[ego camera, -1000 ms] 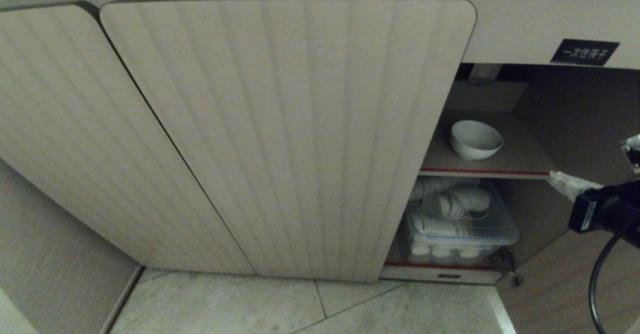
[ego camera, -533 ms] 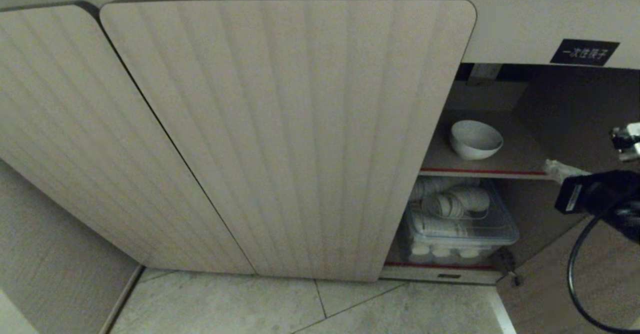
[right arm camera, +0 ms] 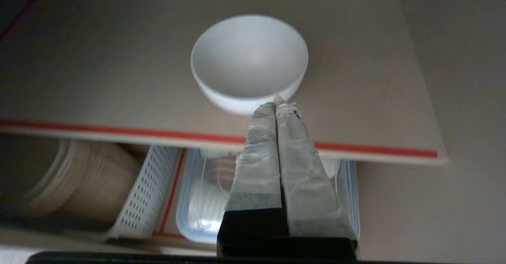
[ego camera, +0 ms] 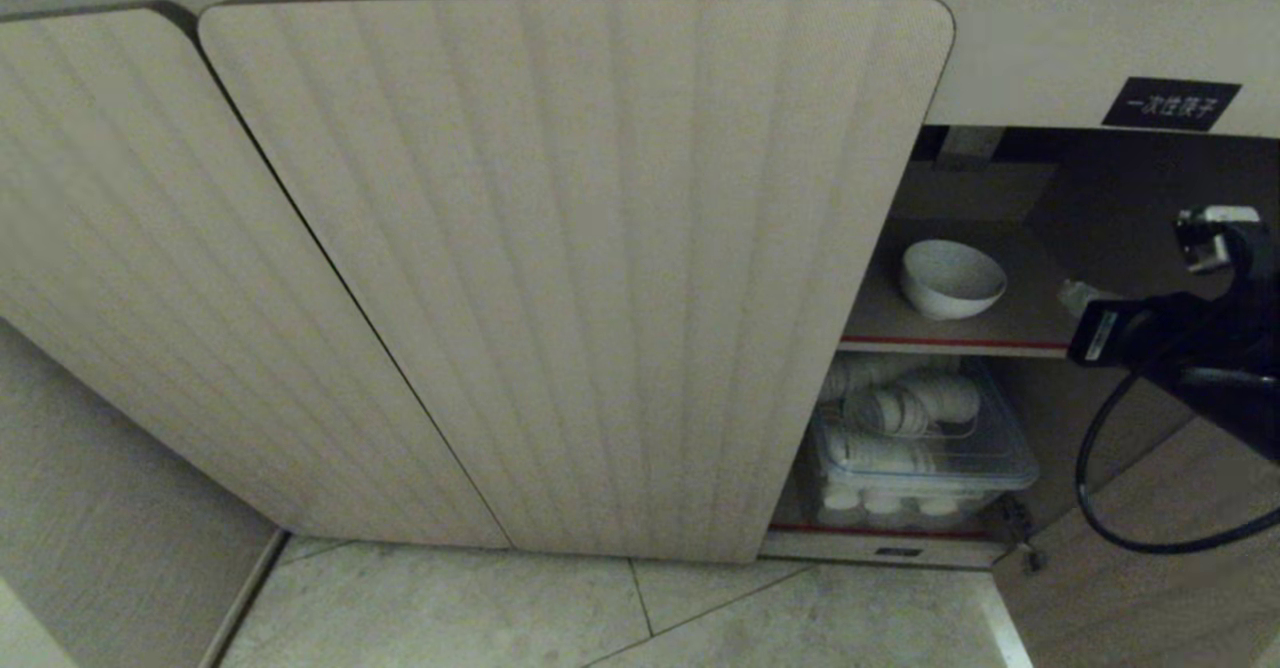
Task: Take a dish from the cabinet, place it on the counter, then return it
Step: Take the bowl from the cabinet
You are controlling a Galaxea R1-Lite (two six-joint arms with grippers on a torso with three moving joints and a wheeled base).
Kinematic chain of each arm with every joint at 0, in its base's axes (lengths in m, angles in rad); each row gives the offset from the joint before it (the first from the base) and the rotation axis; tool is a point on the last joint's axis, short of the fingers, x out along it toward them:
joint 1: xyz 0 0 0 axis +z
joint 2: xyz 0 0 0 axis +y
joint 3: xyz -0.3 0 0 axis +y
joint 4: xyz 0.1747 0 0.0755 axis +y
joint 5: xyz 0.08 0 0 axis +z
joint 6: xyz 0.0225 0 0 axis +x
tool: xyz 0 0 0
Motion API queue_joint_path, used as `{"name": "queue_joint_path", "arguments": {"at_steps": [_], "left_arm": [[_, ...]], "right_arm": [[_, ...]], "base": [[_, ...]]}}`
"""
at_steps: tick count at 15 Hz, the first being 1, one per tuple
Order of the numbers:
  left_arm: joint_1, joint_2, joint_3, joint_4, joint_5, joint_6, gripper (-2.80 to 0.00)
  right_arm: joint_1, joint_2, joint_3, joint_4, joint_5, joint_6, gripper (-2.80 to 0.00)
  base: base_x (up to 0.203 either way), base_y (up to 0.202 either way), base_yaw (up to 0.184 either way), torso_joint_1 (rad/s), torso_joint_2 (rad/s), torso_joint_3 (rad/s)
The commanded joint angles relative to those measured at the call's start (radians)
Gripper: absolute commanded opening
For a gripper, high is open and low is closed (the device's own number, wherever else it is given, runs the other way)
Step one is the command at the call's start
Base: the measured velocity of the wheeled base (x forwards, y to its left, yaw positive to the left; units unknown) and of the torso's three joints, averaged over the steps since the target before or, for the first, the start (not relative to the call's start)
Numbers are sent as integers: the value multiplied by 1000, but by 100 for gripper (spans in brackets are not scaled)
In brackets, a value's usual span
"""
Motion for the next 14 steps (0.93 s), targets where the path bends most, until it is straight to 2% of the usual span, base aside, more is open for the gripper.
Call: {"name": "queue_joint_path", "arguments": {"at_steps": [1, 8, 9, 12, 14], "left_arm": [[0, 0, 0, -1, 1, -1, -280], [0, 0, -1, -1, 1, -1, -280], [0, 0, 1, -1, 1, -1, -280], [0, 0, -1, -1, 1, -1, -280], [0, 0, -1, -1, 1, -1, -280]], "right_arm": [[-1, 38, -44, -7, 1, 0, -280], [-2, 101, -127, -18, -6, -10, -280], [-4, 105, -133, -19, -16, -10, -280], [-4, 166, -210, -21, -120, -6, -280], [-4, 184, -237, -20, -122, -4, -280]], "base": [[0, 0, 0, 0, 0, 0], [0, 0, 0, 0, 0, 0], [0, 0, 0, 0, 0, 0], [0, 0, 0, 0, 0, 0], [0, 0, 0, 0, 0, 0]]}}
